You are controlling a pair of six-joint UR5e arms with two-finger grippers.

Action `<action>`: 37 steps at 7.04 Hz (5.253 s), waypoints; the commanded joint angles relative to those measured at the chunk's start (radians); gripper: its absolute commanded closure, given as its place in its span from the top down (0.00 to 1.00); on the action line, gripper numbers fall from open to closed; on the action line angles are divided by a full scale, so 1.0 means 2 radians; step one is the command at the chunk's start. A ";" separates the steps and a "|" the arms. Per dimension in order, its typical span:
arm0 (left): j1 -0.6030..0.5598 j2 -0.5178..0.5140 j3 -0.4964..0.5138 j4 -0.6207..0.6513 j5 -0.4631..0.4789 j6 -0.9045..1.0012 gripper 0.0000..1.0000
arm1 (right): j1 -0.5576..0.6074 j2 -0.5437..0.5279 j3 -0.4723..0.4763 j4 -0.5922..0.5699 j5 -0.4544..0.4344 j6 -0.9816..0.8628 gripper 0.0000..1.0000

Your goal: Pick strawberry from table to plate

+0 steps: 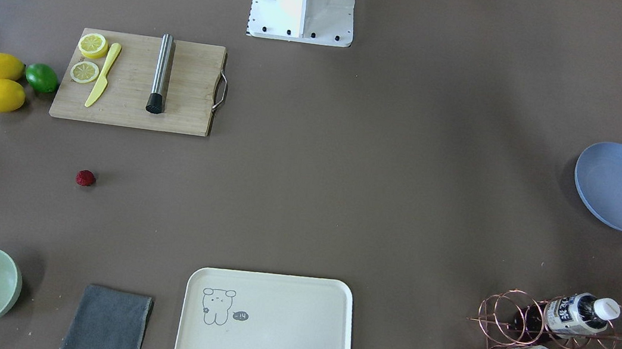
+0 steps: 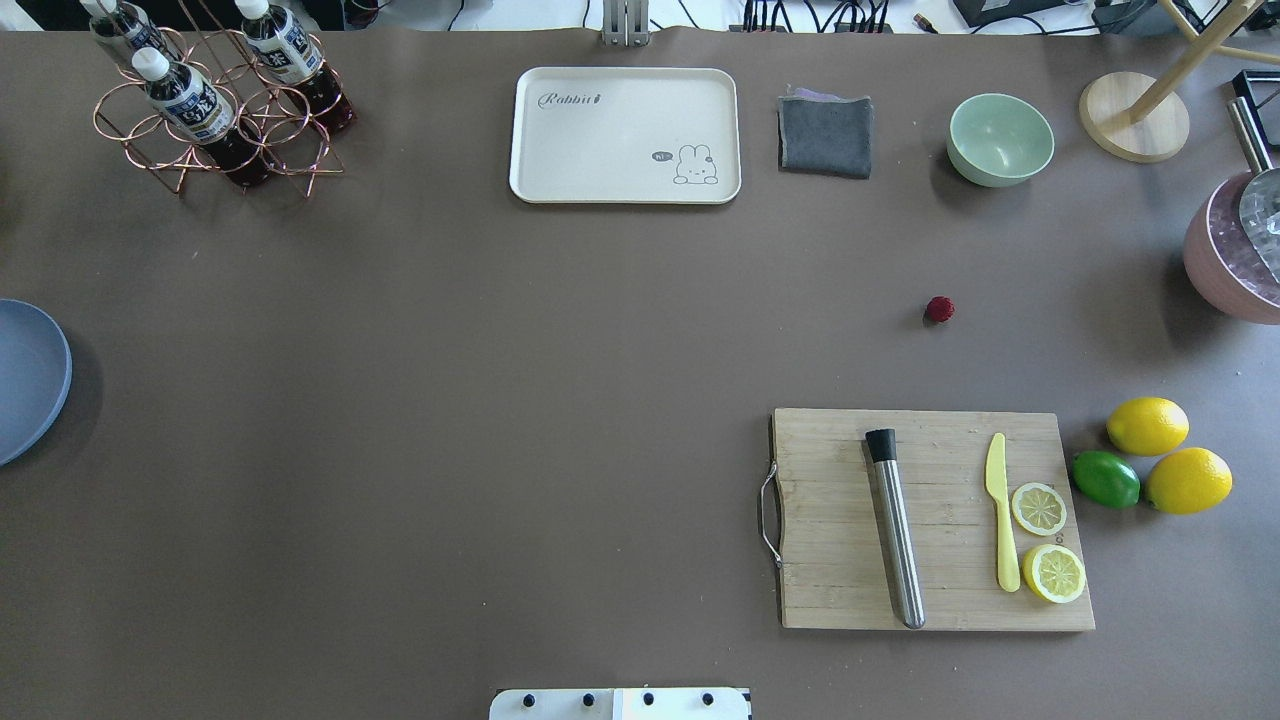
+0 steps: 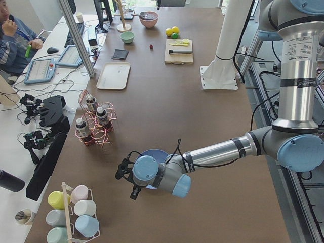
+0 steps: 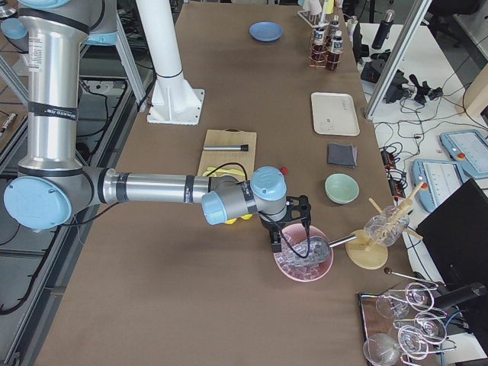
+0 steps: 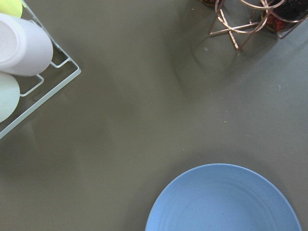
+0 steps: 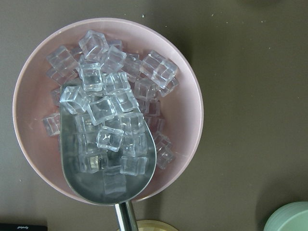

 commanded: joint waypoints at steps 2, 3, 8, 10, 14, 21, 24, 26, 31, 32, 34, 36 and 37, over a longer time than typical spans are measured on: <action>0.039 0.002 0.037 -0.026 0.000 -0.014 0.98 | -0.002 0.000 0.000 0.000 -0.001 -0.001 1.00; 0.049 0.001 0.045 -0.026 -0.003 -0.014 0.98 | -0.002 0.000 0.000 0.000 -0.005 -0.001 1.00; 0.081 -0.005 0.064 -0.026 -0.006 -0.016 0.82 | -0.008 0.000 0.000 0.000 -0.023 0.000 1.00; 0.092 -0.013 0.073 -0.026 -0.006 -0.015 0.77 | -0.010 0.000 0.000 0.001 -0.025 0.000 1.00; 0.095 -0.028 0.083 -0.026 -0.034 -0.016 0.03 | -0.011 0.001 0.000 0.001 -0.026 0.000 1.00; 0.160 -0.034 -0.151 -0.042 -0.065 -0.389 0.00 | -0.011 0.002 0.000 0.001 -0.024 0.001 1.00; 0.340 -0.125 -0.171 -0.071 0.108 -0.584 0.00 | -0.011 0.003 0.001 0.000 -0.024 0.001 1.00; 0.409 -0.192 -0.143 -0.065 0.178 -0.642 0.00 | -0.011 0.005 0.000 0.000 -0.024 0.001 1.00; 0.454 -0.313 -0.077 -0.016 0.219 -0.662 0.00 | -0.011 0.007 0.000 0.000 -0.023 0.002 1.00; 0.458 -0.314 -0.077 -0.016 0.223 -0.664 0.00 | -0.011 0.008 0.000 0.000 -0.023 0.001 1.00; 0.465 -0.308 -0.087 -0.017 0.241 -0.660 0.98 | -0.015 0.014 0.006 0.001 -0.023 -0.002 1.00; 0.442 -0.272 -0.127 -0.009 0.234 -0.657 0.98 | -0.044 0.038 0.013 -0.001 -0.043 0.014 1.00; 0.422 -0.250 -0.162 0.019 0.213 -0.637 0.98 | -0.069 0.053 0.019 -0.001 -0.051 0.085 1.00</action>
